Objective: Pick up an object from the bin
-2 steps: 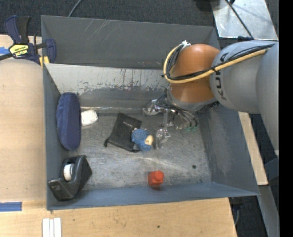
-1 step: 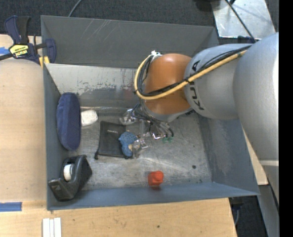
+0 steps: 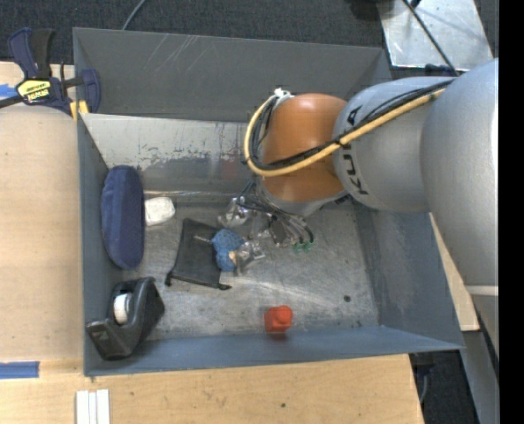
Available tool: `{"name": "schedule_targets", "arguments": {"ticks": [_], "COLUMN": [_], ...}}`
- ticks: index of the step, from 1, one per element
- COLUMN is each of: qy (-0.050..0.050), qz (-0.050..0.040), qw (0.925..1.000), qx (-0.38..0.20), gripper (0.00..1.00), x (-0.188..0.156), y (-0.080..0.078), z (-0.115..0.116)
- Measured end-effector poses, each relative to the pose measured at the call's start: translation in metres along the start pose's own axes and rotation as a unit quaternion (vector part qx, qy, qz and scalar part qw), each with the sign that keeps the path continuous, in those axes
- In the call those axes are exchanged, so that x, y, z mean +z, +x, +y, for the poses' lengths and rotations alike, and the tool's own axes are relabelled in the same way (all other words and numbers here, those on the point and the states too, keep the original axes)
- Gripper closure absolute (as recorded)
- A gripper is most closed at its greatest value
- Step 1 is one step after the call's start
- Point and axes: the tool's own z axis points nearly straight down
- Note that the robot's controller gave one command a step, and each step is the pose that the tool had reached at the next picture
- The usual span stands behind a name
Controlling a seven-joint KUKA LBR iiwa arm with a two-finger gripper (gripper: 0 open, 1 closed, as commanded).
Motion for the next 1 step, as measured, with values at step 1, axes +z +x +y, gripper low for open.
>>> {"name": "schedule_targets", "arguments": {"ticks": [1], "qy": [0.000], "qz": [-0.0013], "qw": [0.9996], "qx": [-0.027], "gripper": [1.00], "x": [-0.1409], "y": [-0.0106], "z": [0.0114]}}
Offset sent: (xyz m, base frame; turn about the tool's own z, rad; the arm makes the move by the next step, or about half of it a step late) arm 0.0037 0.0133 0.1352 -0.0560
